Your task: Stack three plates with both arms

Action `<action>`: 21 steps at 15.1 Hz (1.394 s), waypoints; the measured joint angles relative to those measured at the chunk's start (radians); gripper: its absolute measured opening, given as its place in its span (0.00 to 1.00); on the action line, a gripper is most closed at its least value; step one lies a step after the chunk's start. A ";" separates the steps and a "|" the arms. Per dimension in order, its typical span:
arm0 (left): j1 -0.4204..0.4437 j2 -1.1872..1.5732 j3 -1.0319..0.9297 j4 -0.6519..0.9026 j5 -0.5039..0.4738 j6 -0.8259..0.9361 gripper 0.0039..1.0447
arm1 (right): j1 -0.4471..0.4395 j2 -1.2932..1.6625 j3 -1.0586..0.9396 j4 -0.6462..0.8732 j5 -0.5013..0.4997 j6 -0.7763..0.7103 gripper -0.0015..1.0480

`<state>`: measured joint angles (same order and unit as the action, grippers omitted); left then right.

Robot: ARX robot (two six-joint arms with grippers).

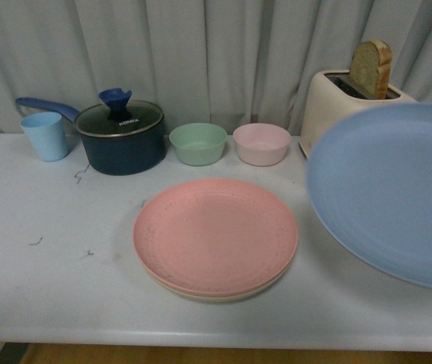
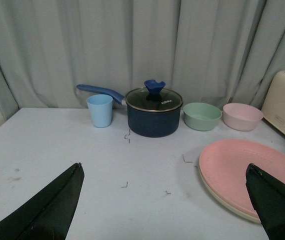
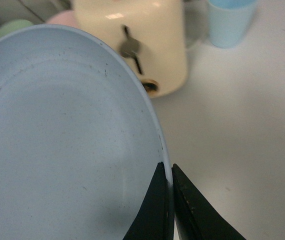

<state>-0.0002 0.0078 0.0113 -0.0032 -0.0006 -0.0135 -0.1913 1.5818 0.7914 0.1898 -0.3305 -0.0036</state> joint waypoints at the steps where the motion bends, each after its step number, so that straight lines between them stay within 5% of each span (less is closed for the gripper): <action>1: 0.000 0.000 0.000 0.000 0.000 0.000 0.94 | 0.071 0.025 0.021 0.036 0.016 0.063 0.03; 3: 0.000 0.000 0.000 0.000 0.000 0.000 0.94 | 0.269 0.229 0.096 0.095 0.100 0.191 0.03; 5: 0.000 0.000 0.000 0.000 0.000 0.000 0.94 | 0.344 0.324 0.166 0.113 0.142 0.236 0.03; 14: 0.000 0.000 0.000 0.000 0.000 0.000 0.94 | 0.473 0.545 0.350 0.073 0.222 0.381 0.03; 15: 0.000 0.000 0.000 0.000 0.000 0.000 0.94 | 0.480 0.555 0.351 0.072 0.222 0.399 0.07; 20: 0.000 0.000 0.000 0.000 0.000 0.000 0.94 | 0.486 0.455 0.253 0.154 0.253 0.450 0.59; 21: 0.000 0.000 0.000 0.000 0.000 0.000 0.94 | 0.489 0.453 0.228 0.293 0.306 0.417 0.64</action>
<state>-0.0002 0.0078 0.0113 -0.0029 -0.0002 -0.0139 0.2981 2.0350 1.0191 0.4824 -0.0246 0.4137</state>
